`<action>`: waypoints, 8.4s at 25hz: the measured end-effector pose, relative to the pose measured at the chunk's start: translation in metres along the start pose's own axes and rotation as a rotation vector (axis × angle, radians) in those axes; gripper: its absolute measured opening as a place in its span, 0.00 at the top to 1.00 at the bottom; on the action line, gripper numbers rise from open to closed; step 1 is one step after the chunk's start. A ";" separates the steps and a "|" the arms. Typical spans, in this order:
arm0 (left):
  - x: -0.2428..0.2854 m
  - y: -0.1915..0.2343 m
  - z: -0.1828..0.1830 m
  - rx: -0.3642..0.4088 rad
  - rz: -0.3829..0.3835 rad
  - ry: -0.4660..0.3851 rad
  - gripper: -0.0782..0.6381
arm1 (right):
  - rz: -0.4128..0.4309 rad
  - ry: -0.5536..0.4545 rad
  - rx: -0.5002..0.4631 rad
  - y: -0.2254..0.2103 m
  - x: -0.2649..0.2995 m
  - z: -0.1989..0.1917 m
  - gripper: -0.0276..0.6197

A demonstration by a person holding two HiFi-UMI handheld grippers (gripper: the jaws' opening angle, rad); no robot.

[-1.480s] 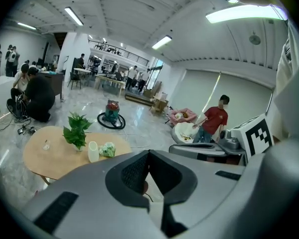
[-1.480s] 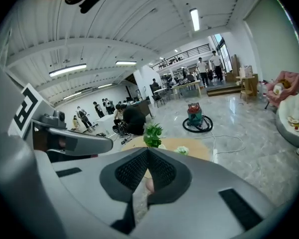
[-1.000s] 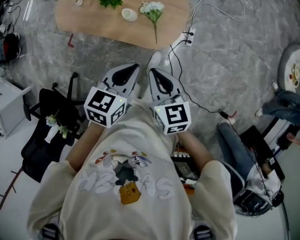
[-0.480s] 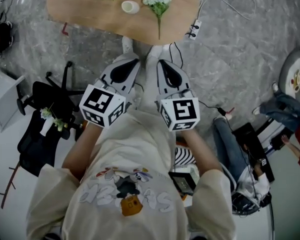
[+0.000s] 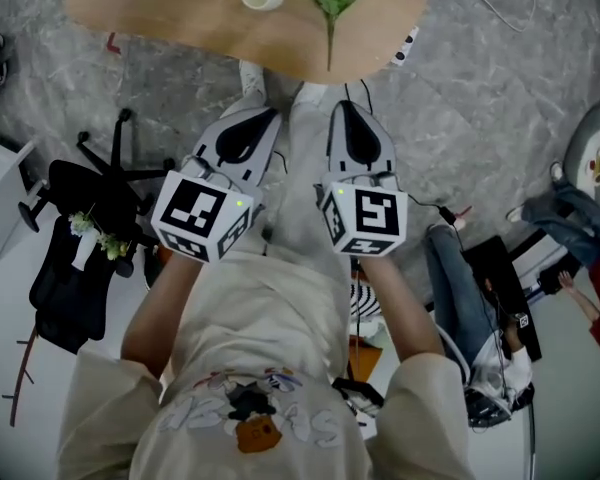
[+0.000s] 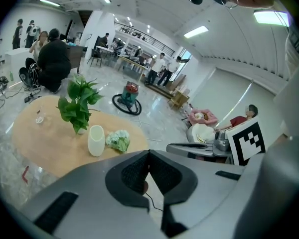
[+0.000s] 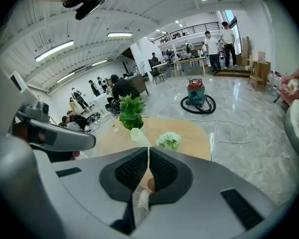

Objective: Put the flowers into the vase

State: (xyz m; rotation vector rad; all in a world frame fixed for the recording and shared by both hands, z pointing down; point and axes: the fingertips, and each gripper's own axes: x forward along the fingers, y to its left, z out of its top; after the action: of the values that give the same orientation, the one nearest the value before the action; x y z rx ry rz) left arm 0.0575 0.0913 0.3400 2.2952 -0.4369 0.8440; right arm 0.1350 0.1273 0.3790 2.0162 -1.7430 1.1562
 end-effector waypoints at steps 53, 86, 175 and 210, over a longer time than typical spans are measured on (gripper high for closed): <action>0.140 0.124 -0.064 -0.047 0.061 0.045 0.89 | -0.030 0.162 0.145 -0.069 0.206 -0.062 0.67; 0.161 0.130 -0.075 -0.067 0.063 0.055 0.89 | 0.107 0.330 0.188 -0.115 0.274 -0.081 0.60; 0.097 0.104 -0.032 -0.069 0.208 -0.134 0.89 | 0.108 -0.058 -0.147 -0.073 0.163 0.027 0.93; 0.038 0.145 -0.029 -0.101 0.233 -0.229 0.89 | 0.274 -0.478 -0.269 0.061 0.097 0.108 0.93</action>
State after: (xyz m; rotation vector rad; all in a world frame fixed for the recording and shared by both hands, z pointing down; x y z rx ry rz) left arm 0.0003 0.0010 0.4485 2.2835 -0.8420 0.6518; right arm 0.1206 -0.0281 0.3552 2.0416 -2.3125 0.4736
